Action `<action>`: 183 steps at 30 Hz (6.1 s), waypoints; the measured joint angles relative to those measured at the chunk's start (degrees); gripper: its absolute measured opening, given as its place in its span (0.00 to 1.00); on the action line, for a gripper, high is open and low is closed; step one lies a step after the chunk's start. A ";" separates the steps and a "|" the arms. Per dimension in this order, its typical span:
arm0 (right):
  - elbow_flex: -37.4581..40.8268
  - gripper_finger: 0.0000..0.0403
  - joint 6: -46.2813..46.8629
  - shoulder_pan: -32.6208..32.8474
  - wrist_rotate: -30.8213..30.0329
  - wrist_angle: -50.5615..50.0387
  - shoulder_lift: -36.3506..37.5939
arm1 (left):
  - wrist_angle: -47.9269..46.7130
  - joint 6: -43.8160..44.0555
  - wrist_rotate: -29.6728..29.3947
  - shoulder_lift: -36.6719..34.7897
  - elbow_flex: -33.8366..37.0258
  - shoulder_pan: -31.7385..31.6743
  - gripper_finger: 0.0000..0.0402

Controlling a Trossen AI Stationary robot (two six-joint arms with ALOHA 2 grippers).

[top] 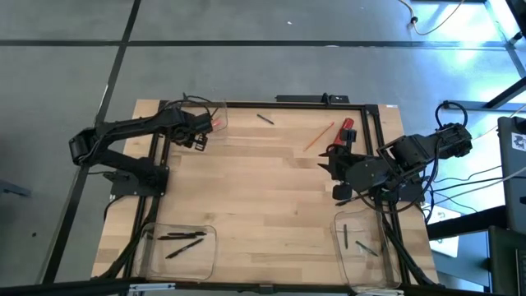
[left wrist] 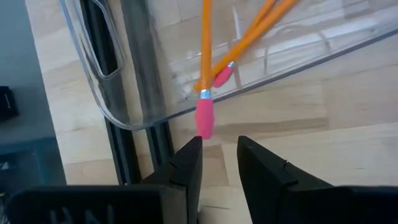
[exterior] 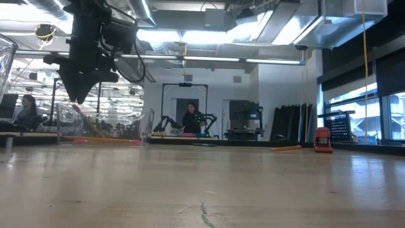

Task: Sort crayons/erasers/pens/pencils in bins
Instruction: Put the orange pencil into the top transparent bin, then put the green crayon into the bottom right transparent bin

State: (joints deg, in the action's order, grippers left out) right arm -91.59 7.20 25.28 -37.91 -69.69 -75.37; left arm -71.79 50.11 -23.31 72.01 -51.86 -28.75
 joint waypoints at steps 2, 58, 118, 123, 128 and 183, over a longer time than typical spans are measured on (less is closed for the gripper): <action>0.00 0.28 -0.06 0.00 0.00 0.00 0.00 | 0.08 0.33 -0.14 0.00 0.00 0.00 0.23; 0.00 0.28 -0.33 -0.04 0.48 0.00 0.00 | 5.27 -7.07 7.88 -0.02 0.87 -3.98 0.23; 0.02 0.28 -3.21 -0.04 0.48 0.70 0.00 | 1.52 -8.74 5.17 7.06 -3.69 -5.80 0.23; 0.02 0.28 -3.23 -0.04 0.48 0.70 0.00 | 2.10 -10.19 8.12 7.06 -3.67 -5.57 0.23; 0.02 0.28 -3.23 -0.04 0.48 0.70 0.00 | 1.99 -10.23 8.18 7.06 -3.66 -5.57 0.23; 0.02 0.28 1.51 -4.15 5.08 1.09 0.00 | -1.03 -0.70 -2.35 1.23 -3.61 11.68 0.23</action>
State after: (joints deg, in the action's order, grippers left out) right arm -91.57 8.71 21.12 -32.83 -68.60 -75.37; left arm -72.82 49.41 -25.66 73.23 -55.46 -17.08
